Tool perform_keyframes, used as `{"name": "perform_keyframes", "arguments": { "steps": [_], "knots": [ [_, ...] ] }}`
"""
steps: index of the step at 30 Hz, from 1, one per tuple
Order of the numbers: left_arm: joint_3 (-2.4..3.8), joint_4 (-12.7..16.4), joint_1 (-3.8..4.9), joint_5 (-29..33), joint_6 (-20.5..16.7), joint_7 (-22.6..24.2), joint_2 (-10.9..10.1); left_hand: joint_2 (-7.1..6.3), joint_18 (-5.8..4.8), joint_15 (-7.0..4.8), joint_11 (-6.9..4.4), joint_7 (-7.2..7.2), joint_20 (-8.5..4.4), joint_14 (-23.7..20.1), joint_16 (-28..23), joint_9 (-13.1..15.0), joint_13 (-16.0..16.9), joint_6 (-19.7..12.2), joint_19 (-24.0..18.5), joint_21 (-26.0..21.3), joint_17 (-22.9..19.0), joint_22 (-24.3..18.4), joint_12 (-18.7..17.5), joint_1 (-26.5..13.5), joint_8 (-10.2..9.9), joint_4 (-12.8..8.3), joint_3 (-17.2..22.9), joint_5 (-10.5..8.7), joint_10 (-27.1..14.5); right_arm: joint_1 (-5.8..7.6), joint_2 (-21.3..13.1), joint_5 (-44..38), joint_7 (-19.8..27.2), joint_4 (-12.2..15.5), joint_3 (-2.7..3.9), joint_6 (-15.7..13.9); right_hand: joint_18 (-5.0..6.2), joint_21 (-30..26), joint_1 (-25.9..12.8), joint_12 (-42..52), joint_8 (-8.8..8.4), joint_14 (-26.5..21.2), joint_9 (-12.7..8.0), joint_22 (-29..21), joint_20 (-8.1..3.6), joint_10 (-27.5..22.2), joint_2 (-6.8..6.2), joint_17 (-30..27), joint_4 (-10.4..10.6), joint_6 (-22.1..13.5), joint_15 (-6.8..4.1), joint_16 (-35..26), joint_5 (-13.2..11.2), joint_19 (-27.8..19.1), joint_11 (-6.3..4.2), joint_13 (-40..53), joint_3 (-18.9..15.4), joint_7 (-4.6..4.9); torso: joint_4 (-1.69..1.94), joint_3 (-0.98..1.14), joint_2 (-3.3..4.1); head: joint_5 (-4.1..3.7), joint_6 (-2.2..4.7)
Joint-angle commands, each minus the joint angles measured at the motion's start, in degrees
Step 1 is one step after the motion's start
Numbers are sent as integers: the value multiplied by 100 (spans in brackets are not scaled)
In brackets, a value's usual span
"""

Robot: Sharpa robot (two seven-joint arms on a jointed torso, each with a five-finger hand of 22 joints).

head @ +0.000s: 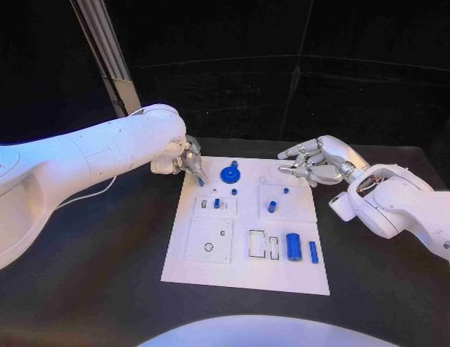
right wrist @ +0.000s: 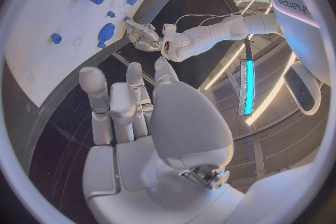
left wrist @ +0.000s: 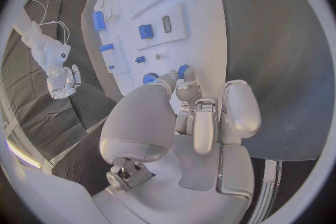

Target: Assemble the parts on the task board

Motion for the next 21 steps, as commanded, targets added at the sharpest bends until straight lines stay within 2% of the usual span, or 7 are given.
{"name": "perform_keyframes", "arguments": {
  "steps": [1,6,12,14,16,21],
  "knots": [
    [-3,4,0,-26,104,81,8,-1,-36,2,-9,-9,19,616,18,-20,-23,-15,-12,35,1509,17,-52,115,-24,-104,251,38,-43,9,8,18,59,5,4,36,70,-38,12,23,-11,27,-9,-2,2,5,59,5,11,-10,18,-24,20,-16,27,-6,-27,8,2,0,-1,-2,-8],
    [-3,13,-1,-25,101,84,-10,-128,-36,33,20,38,39,616,18,-23,-83,-75,-18,29,1509,23,-109,88,14,-359,1010,250,-39,9,10,18,60,3,4,41,70,-38,12,23,-11,27,-9,-2,2,5,59,5,11,-10,18,-24,20,-16,27,-6,-27,8,3,0,-4,2,-11],
    [-3,105,-2,-25,-33,51,-94,-355,-37,55,43,65,77,616,18,47,-116,-97,-21,28,1509,40,-109,-351,181,-588,1952,384,15,9,7,19,64,1,4,44,70,-38,12,23,-11,27,-9,-2,2,5,59,5,11,-10,18,-24,20,-16,27,-6,-27,8,5,2,-2,22,-32],
    [-3,146,-2,-24,-130,36,-125,-407,-37,55,42,61,72,616,18,61,-89,-85,-14,37,1509,57,-83,-429,215,-640,2064,456,43,9,7,19,62,-2,4,47,71,-40,15,24,-11,27,-9,-4,2,4,62,5,11,-10,18,-26,21,-16,27,-7,-27,9,7,2,-5,36,-24],
    [-4,217,-2,-9,-270,18,-177,-482,-42,50,32,47,68,616,18,70,-36,-41,-2,56,1509,87,-38,-522,247,-703,2171,655,94,9,1,18,56,-4,4,54,72,-45,24,26,-11,26,-8,-11,2,2,74,2,13,-11,18,-31,26,-19,27,-9,-28,9,7,3,-11,48,-18],
    [-4,536,-2,187,-654,-39,-397,-541,-50,38,19,29,61,616,18,70,20,23,19,86,1509,132,10,-661,272,-775,2316,819,161,9,-25,18,45,-8,4,60,72,-46,27,26,-11,25,-8,-12,2,1,75,-4,12,-11,18,-37,27,-19,27,-10,-28,9,11,1,-13,50,-9]
  ]
}}
